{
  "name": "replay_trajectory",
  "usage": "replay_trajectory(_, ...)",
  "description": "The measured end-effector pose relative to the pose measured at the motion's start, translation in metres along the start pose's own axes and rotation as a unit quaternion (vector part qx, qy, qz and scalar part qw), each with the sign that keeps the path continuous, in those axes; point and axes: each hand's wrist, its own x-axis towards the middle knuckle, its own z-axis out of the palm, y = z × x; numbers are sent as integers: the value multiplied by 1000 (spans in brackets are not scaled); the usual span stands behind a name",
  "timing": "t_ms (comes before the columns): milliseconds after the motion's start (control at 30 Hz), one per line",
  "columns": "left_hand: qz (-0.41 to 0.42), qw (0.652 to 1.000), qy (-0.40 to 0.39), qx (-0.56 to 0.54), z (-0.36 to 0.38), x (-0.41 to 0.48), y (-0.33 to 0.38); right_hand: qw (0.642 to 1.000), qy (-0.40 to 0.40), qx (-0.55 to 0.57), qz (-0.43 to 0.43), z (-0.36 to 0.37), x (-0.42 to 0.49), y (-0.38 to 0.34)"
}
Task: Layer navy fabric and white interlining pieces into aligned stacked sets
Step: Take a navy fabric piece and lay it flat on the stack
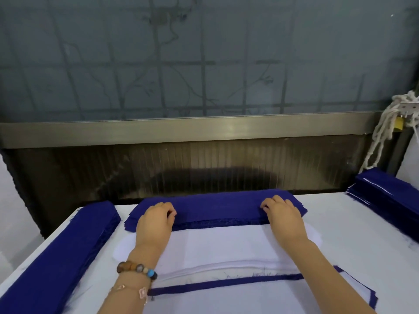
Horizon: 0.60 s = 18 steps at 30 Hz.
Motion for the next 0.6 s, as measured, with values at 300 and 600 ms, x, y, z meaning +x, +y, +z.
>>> replay_trajectory(300, -54, 992, 63, -99, 9, 4, -18, 990, 80, 112, 34, 7, -2, 8)
replay_trajectory(600, -258, 962, 83, 7, 11, 1, -22, 973, 57, 40, 222, 10, -1, 14)
